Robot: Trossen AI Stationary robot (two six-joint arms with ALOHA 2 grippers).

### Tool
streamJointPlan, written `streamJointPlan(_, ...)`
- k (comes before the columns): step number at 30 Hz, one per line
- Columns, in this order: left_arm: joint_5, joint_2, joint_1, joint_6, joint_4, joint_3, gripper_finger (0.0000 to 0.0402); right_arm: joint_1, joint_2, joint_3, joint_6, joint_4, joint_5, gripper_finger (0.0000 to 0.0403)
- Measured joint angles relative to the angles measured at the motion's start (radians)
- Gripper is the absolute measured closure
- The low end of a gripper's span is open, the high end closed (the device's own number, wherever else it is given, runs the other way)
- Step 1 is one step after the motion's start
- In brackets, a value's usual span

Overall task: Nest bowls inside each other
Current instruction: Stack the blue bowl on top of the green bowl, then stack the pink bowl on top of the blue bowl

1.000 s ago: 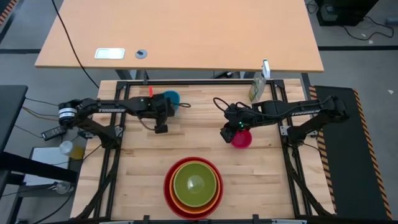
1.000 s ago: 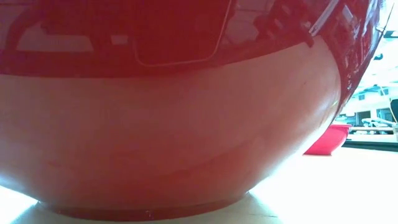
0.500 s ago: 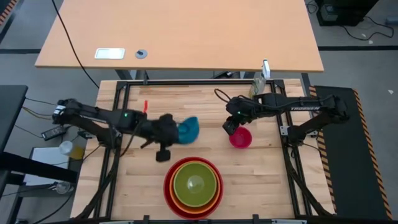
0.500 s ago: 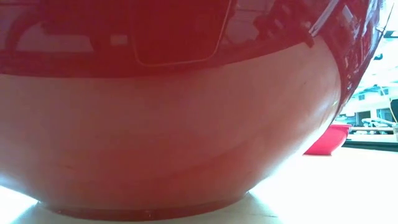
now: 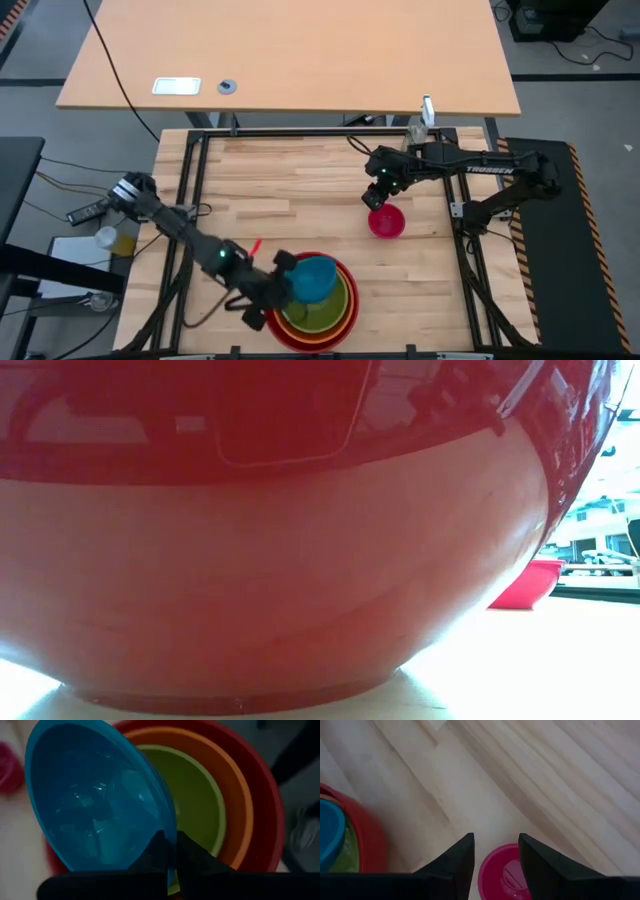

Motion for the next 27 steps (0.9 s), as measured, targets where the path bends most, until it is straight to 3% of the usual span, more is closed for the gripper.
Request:
streamJointPlan(5, -0.017, 0.093, -0.037, 0.115, 0.007, 0.0, 0.0368, 0.0, 0.0, 0.0, -0.002, 0.0, -0.005, 0.0243)
streamJointPlan(8, -0.046, 0.133, -0.037, 0.086, 0.018, 0.0, 0.0339, 0.001, 0.0, 0.0, -0.003, 0.0, -0.027, 0.0243)
streamJointPlan(17, -0.049, 0.105, -0.033, 0.016, 0.03, 0.024, 0.017, 0.051, 0.0, 0.0, -0.001, -0.005, -0.06, 0.0243)
streamJointPlan(20, -0.045, 0.081, -0.033, -0.038, 0.031, 0.051, 0.0131, 0.066, 0.0, -0.025, -0.012, -0.009, -0.05, 0.0243)
streamJointPlan(27, -0.046, 0.008, 0.006, -0.234, -0.049, 0.062, 0.0124, 0.03, 0.002, -0.222, -0.026, 0.019, -0.049, 0.0243)
